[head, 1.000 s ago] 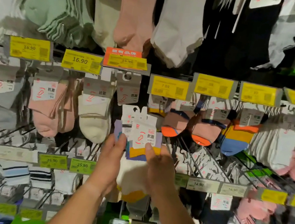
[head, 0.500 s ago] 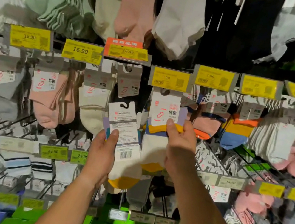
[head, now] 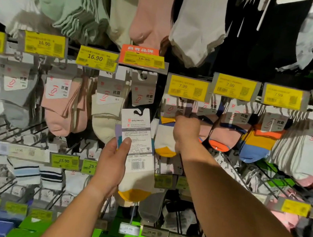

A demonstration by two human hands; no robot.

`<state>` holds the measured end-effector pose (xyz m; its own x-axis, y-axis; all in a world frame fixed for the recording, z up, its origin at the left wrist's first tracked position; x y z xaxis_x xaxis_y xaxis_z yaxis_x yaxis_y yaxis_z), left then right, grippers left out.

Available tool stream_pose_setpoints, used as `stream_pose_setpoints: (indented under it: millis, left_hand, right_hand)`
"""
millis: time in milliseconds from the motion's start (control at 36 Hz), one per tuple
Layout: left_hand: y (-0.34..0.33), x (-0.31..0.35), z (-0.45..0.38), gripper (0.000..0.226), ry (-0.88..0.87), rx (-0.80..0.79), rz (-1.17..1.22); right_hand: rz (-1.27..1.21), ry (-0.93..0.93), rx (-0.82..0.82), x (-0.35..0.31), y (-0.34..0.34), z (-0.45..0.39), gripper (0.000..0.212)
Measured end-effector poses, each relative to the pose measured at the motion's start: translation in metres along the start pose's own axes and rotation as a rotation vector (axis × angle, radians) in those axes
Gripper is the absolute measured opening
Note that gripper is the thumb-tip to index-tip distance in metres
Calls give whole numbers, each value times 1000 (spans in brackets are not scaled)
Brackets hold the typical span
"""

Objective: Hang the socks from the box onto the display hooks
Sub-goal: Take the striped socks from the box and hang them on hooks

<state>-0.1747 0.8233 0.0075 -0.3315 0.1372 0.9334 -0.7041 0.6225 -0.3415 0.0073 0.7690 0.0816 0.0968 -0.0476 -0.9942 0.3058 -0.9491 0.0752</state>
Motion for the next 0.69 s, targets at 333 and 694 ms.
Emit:
stream_pose_setpoints:
  millis: [333, 694]
  left_hand:
    - [5, 0, -4, 25, 17, 15, 30]
    - [-20, -4, -8, 67, 340, -169, 404]
  right_hand:
    - [297, 242, 86, 9, 8, 22, 42]
    - [492, 697, -50, 55, -24, 125, 88]
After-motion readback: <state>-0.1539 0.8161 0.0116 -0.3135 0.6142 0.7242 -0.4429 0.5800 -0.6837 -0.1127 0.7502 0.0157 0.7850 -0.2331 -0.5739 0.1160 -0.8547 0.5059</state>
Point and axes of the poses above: each hand's wrist, its own z-axis away from the middle knuckle, its own y-axis out of the back of the hand, x = y × z, the point moved 1 cm from there along -z, towards the middle knuckle, and after that the axes turned 4 degrees about y, right-handed, at the moved point
